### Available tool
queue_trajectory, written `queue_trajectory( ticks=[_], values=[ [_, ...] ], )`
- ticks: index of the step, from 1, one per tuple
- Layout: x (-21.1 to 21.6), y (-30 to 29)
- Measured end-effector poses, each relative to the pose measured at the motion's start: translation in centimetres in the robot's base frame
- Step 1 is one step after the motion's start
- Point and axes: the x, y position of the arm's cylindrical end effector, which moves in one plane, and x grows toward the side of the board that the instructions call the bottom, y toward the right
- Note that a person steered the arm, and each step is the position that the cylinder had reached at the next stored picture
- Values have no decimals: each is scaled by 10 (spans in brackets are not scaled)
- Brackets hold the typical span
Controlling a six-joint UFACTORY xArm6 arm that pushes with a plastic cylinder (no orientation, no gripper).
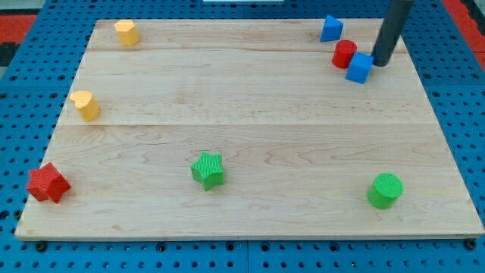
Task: Move the blue cube up and a bit right
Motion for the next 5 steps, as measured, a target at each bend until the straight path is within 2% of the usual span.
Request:
queue_trajectory(
  ticks=[1, 3, 5],
  values=[
    [4, -43],
    [27, -52],
    [72, -41]
  ],
)
